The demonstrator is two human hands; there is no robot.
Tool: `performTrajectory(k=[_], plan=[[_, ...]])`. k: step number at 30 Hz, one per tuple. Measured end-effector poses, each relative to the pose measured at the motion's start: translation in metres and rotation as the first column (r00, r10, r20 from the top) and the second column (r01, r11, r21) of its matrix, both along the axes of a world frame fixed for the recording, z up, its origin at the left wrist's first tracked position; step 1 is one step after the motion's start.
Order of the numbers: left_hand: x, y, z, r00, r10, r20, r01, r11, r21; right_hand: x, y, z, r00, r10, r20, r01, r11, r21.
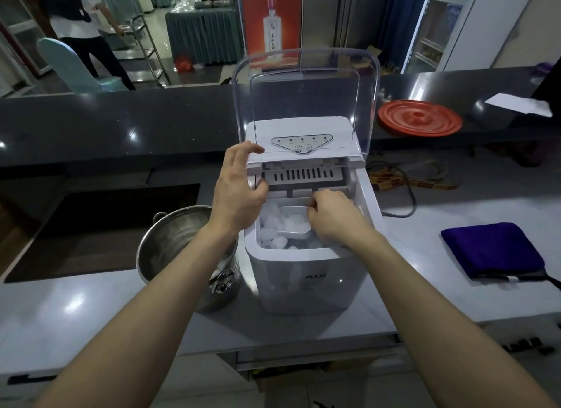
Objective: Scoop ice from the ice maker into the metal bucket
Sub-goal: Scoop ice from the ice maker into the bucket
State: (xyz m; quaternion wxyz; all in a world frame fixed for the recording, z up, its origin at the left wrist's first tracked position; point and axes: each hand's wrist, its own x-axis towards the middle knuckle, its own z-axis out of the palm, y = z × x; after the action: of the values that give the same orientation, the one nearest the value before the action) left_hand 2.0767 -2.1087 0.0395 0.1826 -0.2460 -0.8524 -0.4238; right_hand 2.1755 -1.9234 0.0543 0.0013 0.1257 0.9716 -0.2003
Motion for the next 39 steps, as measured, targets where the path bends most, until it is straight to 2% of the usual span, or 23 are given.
performTrajectory(k=[9, 22, 39], plan=[[0.002, 0.0, 0.0, 1.0, -0.007, 0.01, 0.007, 1.0, 0.008, -0.004, 0.001, 0.004, 0.998, -0.058, 0.011, 0.059, 0.997, -0.052], [0.002, 0.0, 0.0, 1.0, -0.008, 0.021, 0.008, 1.0, -0.005, -0.002, 0.001, 0.006, 0.997, -0.072, -0.019, 0.071, 0.997, -0.036], [0.002, -0.002, 0.001, 1.0, -0.021, 0.023, 0.021, 1.0, 0.006, 0.013, 0.004, 0.024, 0.981, -0.181, -0.076, 0.165, 0.969, -0.183]])
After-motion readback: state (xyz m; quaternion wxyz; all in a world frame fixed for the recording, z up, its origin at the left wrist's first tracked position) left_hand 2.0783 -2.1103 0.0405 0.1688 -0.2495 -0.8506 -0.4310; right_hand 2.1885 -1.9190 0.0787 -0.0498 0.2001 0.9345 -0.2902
